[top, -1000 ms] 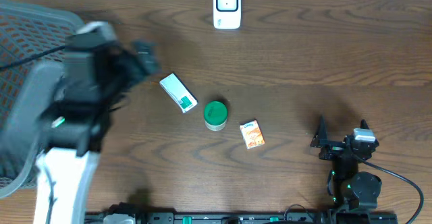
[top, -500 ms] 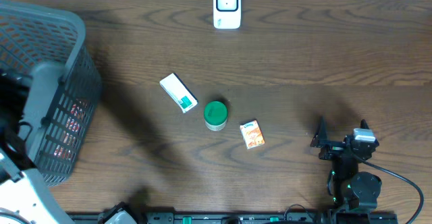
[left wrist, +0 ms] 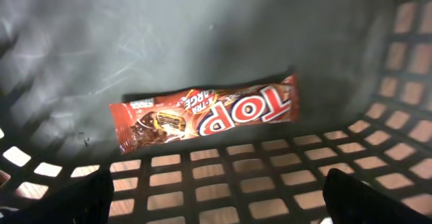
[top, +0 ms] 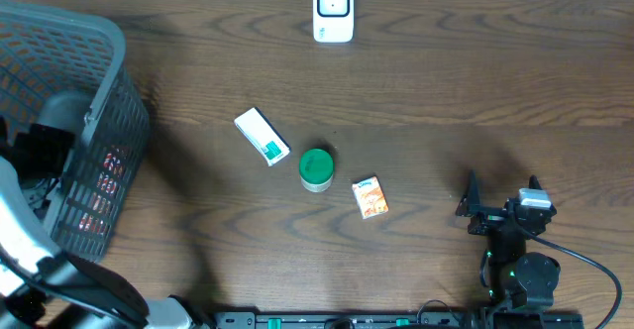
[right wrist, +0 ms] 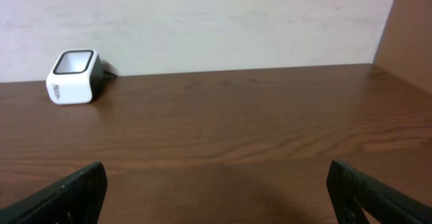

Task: Scan the item barcode
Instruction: 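Reach the left gripper into the basket and grasp the TOP chocolate bar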

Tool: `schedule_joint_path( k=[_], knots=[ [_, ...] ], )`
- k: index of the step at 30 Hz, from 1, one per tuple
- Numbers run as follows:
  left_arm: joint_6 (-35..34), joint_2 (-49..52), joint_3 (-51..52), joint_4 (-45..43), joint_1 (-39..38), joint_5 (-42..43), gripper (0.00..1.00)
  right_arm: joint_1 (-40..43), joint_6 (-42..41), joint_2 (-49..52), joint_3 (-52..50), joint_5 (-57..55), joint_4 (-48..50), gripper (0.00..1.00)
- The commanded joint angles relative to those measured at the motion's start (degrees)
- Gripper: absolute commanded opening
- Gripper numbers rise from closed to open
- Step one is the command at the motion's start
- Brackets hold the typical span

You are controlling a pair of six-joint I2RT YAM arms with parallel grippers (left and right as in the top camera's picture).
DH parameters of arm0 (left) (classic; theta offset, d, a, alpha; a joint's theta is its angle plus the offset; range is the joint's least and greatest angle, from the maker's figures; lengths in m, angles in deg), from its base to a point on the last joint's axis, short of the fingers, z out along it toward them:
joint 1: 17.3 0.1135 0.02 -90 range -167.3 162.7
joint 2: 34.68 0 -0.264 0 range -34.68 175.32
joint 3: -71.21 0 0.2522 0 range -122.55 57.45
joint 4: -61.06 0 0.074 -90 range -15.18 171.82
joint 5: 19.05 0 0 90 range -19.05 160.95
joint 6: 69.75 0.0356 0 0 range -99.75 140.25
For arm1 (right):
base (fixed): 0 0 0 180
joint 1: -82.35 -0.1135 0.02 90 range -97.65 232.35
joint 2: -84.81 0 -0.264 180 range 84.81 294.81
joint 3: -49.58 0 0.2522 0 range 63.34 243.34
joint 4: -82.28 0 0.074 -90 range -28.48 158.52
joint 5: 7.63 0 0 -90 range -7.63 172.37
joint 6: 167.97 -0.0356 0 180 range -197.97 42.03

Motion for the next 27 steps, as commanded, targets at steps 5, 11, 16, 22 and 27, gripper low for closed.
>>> schedule_joint_path(
  k=[5,11,16,22,27],
  knots=[
    [16.9,2.6,-0.2,2.9,0.1,0.3,0.98,-0.5,0.5,-0.3,0.0,-0.5,-0.2,0.99],
    [29.6,5.7,-0.2,2.5,0.1,0.3,0.98,-0.5,0.5,-0.3,0.0,-0.5,-0.2,0.99],
    [35.8,12.0,-0.2,0.6,0.1,0.3,0.98,-0.5,0.5,-0.3,0.0,-0.5,-0.2,0.99],
    [39.2,17.2,-0.2,-0.4,0.1,0.5,0.98,-0.5,0.5,-0.3,0.0,-0.5,-0.2,0.99],
    [39.6,21.7,-0.2,-0.2,0.1,0.5,0.98,-0.5,0.5,-0.3,0.0,-0.5,-0.2,0.99]
  ],
)
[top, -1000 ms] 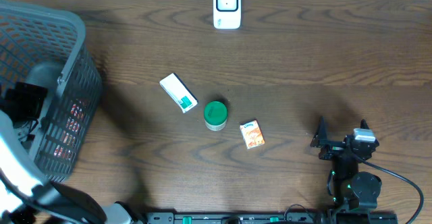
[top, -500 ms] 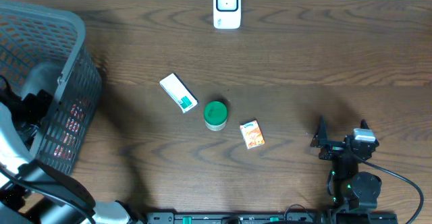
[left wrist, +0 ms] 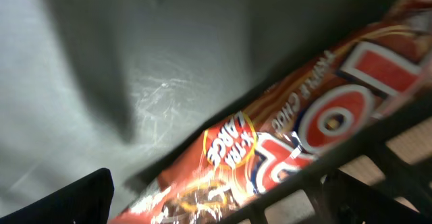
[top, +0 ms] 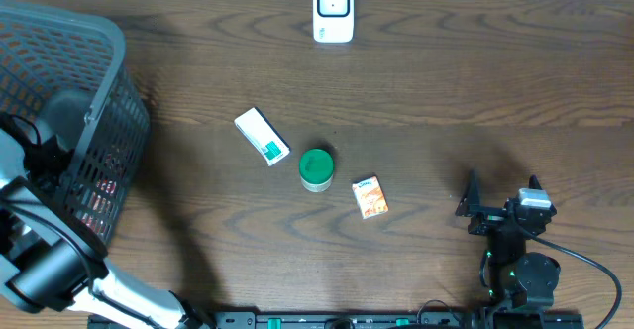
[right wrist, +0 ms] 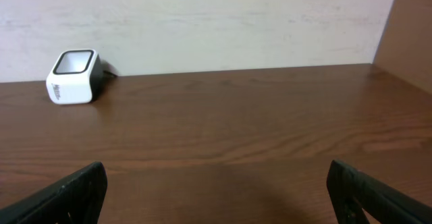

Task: Scan the item barcode
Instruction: 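Reach the left gripper into the basket and grasp the TOP chocolate bar, then carry the chocolate bar out and drop it right of the tissue pack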

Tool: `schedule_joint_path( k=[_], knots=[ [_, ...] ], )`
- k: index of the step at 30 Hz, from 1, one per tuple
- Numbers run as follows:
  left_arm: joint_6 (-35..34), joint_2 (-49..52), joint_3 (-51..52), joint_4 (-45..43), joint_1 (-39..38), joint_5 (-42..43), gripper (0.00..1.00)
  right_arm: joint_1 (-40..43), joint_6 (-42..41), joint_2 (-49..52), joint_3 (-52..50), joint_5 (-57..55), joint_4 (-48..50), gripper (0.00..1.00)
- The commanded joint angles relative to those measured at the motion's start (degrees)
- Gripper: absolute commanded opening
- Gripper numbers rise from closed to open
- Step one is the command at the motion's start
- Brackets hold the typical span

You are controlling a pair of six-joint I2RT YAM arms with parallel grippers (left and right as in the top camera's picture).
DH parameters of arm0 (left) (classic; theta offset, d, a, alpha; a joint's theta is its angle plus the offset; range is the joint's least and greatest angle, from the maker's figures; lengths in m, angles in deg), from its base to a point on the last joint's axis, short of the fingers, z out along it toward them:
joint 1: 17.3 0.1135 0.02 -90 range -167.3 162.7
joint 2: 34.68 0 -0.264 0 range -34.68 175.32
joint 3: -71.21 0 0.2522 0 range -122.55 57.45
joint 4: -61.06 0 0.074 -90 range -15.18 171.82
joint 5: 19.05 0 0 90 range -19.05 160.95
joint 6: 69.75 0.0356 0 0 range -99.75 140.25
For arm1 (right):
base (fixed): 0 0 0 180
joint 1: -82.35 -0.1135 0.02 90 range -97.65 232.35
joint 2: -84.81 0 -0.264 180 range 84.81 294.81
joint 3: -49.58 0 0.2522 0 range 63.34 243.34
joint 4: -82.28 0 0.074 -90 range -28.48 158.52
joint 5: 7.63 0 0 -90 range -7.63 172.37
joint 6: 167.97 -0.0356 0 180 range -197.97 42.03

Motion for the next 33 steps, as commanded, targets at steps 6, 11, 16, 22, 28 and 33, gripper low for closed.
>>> schedule_joint_path(
  k=[6,11,16,22,28,33],
  knots=[
    [-2.1,6.4,-0.2,0.3,0.2,-3.9,0.98,-0.5,0.5,-0.3,0.0,-0.5,-0.2,0.99],
    [-16.5,6.2,-0.2,1.8,0.4,-21.7,0.98,-0.5,0.5,-0.3,0.0,-0.5,-0.2,0.99],
    [-22.3,6.2,-0.2,0.7,0.7,-23.8,0.98,-0.5,0.5,-0.3,0.0,-0.5,-0.2,0.99],
    [-21.0,6.2,0.0,-0.1,0.7,-18.7,0.48,-0.5,0.5,-0.3,0.0,-0.5,-0.2,0.99],
    [-21.0,6.2,0.8,0.4,0.7,-18.6,0.28,-0.5,0.4,-0.3,0.0,-0.5,-0.2,0.99],
    [-21.0,6.2,-0.8,3.8,0.7,-18.8,0.19,-0.5,0.5,-0.3,0.0,-0.5,-0.2,0.99]
  ],
)
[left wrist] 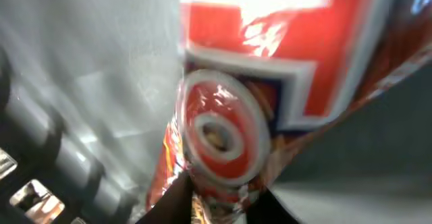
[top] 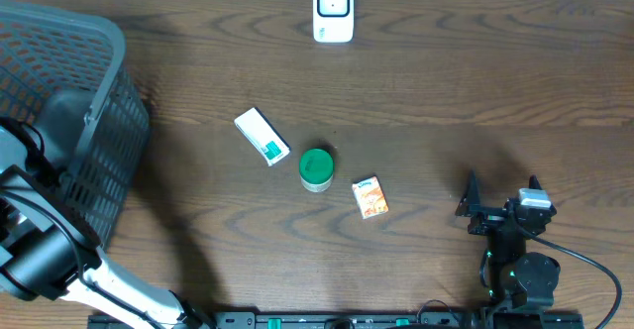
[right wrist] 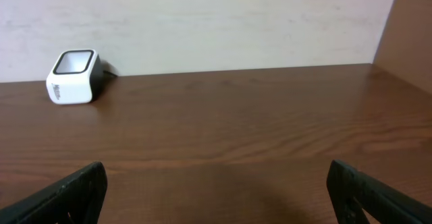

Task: Scan the item barcode
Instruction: 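Carry the chocolate bar out and drop it right of the tissue pack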

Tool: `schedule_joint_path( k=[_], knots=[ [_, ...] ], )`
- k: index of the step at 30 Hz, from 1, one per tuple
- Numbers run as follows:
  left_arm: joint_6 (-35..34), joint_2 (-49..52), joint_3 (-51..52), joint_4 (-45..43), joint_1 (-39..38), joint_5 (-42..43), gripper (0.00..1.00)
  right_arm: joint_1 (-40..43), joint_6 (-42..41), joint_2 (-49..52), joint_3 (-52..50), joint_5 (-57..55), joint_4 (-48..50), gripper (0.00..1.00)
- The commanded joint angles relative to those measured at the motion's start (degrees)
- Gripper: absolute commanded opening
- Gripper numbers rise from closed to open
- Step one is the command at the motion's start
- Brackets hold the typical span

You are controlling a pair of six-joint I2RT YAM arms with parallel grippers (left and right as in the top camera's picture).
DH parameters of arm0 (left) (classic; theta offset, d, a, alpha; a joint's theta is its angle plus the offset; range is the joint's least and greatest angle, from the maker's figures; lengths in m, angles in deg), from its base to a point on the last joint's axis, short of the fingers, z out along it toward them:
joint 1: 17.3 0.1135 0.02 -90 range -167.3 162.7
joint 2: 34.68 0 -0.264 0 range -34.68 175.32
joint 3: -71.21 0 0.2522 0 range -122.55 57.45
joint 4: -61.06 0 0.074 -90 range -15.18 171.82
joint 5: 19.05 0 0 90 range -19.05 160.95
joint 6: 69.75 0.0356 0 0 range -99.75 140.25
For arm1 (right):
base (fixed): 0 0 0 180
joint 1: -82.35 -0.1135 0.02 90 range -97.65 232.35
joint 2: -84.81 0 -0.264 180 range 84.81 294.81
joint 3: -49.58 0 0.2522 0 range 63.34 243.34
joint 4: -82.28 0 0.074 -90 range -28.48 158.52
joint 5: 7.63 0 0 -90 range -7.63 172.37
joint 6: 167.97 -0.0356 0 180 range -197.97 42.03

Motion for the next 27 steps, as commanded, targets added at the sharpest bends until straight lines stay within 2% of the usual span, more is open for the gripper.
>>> schedule_joint_path(
  k=[1,3,8,13,21,25,27],
  knots=[
    [-0.6,1.5,-2.4,4.6,0.3,-0.2,0.14,-0.5,0.5,-0.3,0.0,-0.5,-0.2,0.99],
    [-0.6,1.0,-6.3,8.9,0.3,-0.2,0.08,-0.5,0.5,-0.3,0.0,-0.5,-0.2,0.99],
    [-0.6,-2.7,-21.1,20.8,0.3,-0.2,0.07,-0.5,0.5,-0.3,0.0,-0.5,-0.2,0.99],
    [-0.6,-12.1,-32.7,24.3,0.3,1.0,0.07,-0.5,0.5,-0.3,0.0,-0.5,-0.2,0.99],
    [-0.6,-35.2,-34.0,18.3,-2.4,32.5,0.07,-0.5,0.5,-0.3,0.0,-0.5,-0.2,0.99],
    [0.1,-41.5,-33.7,18.4,-10.3,40.7,0.07,-0.5,0.5,-0.3,0.0,-0.5,-0.2,0.99],
    [0.1,-43.9,-33.2,18.4,-18.2,41.8,0.07,-0.5,0.5,-0.3,0.0,-0.5,-0.2,0.99]
  ],
)
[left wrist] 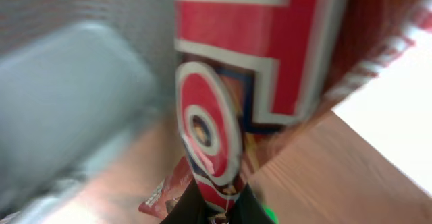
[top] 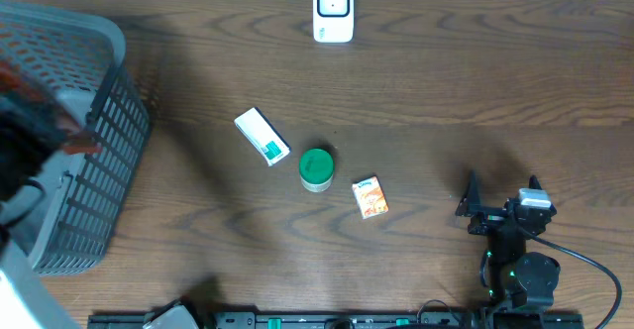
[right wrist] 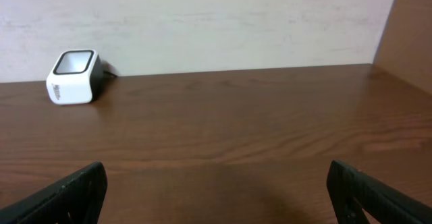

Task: Scan the item barcode
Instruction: 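Carry the chocolate bar out and drop it right of the tissue pack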

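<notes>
A red and brown chocolate bar [left wrist: 256,82] with large white-edged letters fills the left wrist view. My left gripper [left wrist: 212,209] is shut on its lower end, the dark fingers pinching the wrapper. Overhead, the left arm [top: 35,136] is a blur over the grey basket [top: 109,161], with the bar's end [top: 77,141] at the basket's right wall. The white barcode scanner [top: 333,10] stands at the table's far edge, also the scanner [right wrist: 73,76] in the right wrist view. My right gripper [right wrist: 216,204] rests open at the near right, holding nothing.
On the table's middle lie a white and green box [top: 262,136], a green can [top: 316,168] and a small orange box [top: 369,196]. The basket takes up the left end. The right gripper [top: 500,210] sits near the front right edge.
My left gripper, still shut on the chocolate bar, has risen from the basket's floor; the wooden table now shows behind the bar. The right arm has not moved.
The chocolate bar lay on the basket floor with my left gripper open above it. Then the gripper was much closer to the bar. Then it was shut on the bar inside the basket, and now it holds it up at the basket's rim.
</notes>
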Tool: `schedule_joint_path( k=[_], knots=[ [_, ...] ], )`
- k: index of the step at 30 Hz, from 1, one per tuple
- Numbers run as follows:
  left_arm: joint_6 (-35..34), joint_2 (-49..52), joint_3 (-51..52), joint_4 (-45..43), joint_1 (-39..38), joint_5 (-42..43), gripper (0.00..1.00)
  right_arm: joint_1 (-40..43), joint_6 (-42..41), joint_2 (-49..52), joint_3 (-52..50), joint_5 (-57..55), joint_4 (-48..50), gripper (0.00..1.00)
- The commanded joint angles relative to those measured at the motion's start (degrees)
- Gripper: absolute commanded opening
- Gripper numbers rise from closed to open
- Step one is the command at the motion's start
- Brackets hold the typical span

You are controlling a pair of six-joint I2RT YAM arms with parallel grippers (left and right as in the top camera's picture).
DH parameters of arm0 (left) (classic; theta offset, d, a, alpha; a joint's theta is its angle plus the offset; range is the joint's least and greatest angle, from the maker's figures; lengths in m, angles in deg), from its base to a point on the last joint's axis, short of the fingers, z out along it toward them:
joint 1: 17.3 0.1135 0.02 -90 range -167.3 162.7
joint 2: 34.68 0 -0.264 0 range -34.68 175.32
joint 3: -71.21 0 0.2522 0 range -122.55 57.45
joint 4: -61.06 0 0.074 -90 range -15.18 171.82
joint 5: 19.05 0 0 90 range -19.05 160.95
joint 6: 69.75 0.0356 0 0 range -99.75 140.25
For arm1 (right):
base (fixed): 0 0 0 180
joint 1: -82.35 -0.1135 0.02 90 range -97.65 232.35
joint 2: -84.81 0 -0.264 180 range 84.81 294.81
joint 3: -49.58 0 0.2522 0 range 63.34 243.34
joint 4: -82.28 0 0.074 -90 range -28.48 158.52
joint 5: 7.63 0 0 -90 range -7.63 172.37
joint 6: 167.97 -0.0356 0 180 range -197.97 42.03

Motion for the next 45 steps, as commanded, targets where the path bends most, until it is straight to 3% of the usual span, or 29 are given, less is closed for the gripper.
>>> schedule_joint_path(
  k=[1,7,12,19,22,28,37,40,45],
  knots=[
    [0.6,-2.1,1.2,0.0,-13.4,7.8,0.07,-0.5,0.5,-0.3,0.0,-0.5,-0.2,0.99],
    [0.6,-2.0,8.0,-1.7,-30.8,7.8,0.07,-0.5,0.5,-0.3,0.0,-0.5,-0.2,0.99],
    [0.6,-1.7,22.4,-12.2,-41.9,13.7,0.07,-0.5,0.5,-0.3,0.0,-0.5,-0.2,0.99],
    [0.6,-1.7,41.3,-31.8,-47.4,33.5,0.07,-0.5,0.5,-0.3,0.0,-0.5,-0.2,0.99],
    [0.6,-1.7,46.2,-36.5,-48.9,38.1,0.07,-0.5,0.5,-0.3,0.0,-0.5,-0.2,0.99],
    [1.8,-1.7,51.5,-45.5,-53.0,38.3,0.07,-0.5,0.5,-0.3,0.0,-0.5,-0.2,0.99],
    [2.1,1.9,64.1,-73.3,-63.8,37.7,0.08,-0.5,0.5,-0.3,0.0,-0.5,-0.2,0.99],
    [-1.3,7.9,64.5,-74.9,-64.5,37.9,0.07,-0.5,0.5,-0.3,0.0,-0.5,-0.2,0.99],
    [-8.5,17.6,64.5,-84.8,-64.6,46.5,0.07,-0.5,0.5,-0.3,0.0,-0.5,-0.2,0.99]
  ],
)
